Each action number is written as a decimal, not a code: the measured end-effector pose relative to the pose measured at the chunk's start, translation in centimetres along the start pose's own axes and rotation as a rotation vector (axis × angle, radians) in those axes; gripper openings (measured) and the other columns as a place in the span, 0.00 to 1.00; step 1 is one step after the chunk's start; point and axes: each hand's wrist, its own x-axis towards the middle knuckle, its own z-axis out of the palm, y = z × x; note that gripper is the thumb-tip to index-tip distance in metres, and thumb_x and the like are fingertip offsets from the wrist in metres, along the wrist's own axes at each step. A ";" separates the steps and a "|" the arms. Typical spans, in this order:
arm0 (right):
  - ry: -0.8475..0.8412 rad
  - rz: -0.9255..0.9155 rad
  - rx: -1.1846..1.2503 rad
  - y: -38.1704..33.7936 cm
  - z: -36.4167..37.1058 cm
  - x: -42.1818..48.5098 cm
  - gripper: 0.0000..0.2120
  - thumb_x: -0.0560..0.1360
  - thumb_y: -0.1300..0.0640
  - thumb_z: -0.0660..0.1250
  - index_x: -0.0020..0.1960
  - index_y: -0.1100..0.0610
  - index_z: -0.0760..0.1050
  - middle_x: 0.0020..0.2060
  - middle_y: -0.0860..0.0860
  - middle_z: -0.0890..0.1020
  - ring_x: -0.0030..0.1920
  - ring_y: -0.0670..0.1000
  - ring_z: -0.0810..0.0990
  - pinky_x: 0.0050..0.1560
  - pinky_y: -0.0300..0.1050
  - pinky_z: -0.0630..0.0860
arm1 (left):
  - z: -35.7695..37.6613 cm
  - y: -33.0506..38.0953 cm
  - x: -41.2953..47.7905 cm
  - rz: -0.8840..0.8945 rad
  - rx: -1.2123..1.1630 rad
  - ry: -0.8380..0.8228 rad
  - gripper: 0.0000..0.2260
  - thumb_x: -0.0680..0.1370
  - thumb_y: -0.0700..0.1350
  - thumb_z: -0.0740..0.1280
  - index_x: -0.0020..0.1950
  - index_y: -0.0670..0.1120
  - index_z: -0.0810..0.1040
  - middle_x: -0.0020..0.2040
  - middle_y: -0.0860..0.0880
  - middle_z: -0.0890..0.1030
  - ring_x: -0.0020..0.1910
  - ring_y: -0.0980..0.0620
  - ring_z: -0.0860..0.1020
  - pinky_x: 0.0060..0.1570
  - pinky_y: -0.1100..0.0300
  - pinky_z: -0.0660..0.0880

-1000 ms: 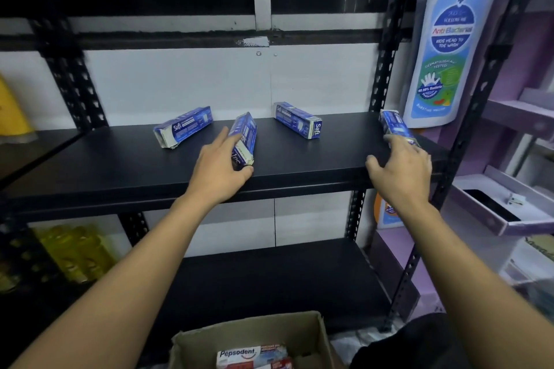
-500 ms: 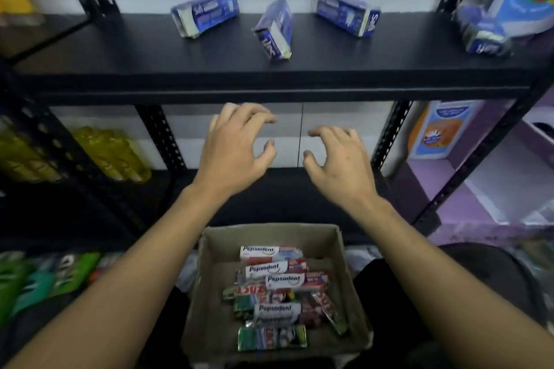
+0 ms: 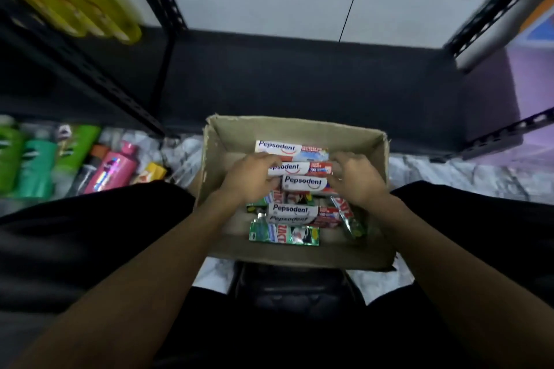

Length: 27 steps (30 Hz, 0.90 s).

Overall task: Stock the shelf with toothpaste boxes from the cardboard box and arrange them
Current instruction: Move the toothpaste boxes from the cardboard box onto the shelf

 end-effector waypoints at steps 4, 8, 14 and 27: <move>-0.177 0.093 0.065 3.0 3.9 0.5 0.16 0.76 0.45 0.67 0.59 0.52 0.76 0.52 0.49 0.83 0.48 0.53 0.82 0.50 0.49 0.80 | 5.4 -1.4 -0.3 -0.107 -0.076 -0.195 0.19 0.76 0.48 0.72 0.65 0.47 0.77 0.63 0.45 0.79 0.62 0.45 0.76 0.60 0.54 0.72; -0.239 0.154 0.068 5.6 6.3 1.4 0.27 0.75 0.46 0.68 0.71 0.52 0.66 0.65 0.59 0.74 0.60 0.60 0.77 0.60 0.58 0.76 | 8.9 -1.8 0.0 -0.239 -0.066 -0.330 0.28 0.75 0.54 0.72 0.72 0.47 0.71 0.69 0.44 0.74 0.67 0.44 0.72 0.65 0.52 0.70; -0.233 0.157 0.080 6.8 8.4 2.6 0.30 0.77 0.54 0.67 0.75 0.56 0.61 0.68 0.60 0.70 0.66 0.62 0.70 0.66 0.55 0.70 | 11.8 -1.7 0.6 -0.293 -0.007 -0.311 0.30 0.70 0.46 0.78 0.69 0.46 0.71 0.65 0.44 0.76 0.64 0.43 0.72 0.62 0.50 0.72; -0.340 0.131 0.148 6.5 7.1 1.5 0.21 0.78 0.52 0.66 0.66 0.57 0.64 0.62 0.58 0.76 0.58 0.59 0.79 0.54 0.51 0.77 | 7.8 -2.2 1.9 -0.235 -0.470 -0.232 0.18 0.68 0.40 0.79 0.56 0.49 0.81 0.55 0.53 0.82 0.50 0.58 0.80 0.49 0.66 0.77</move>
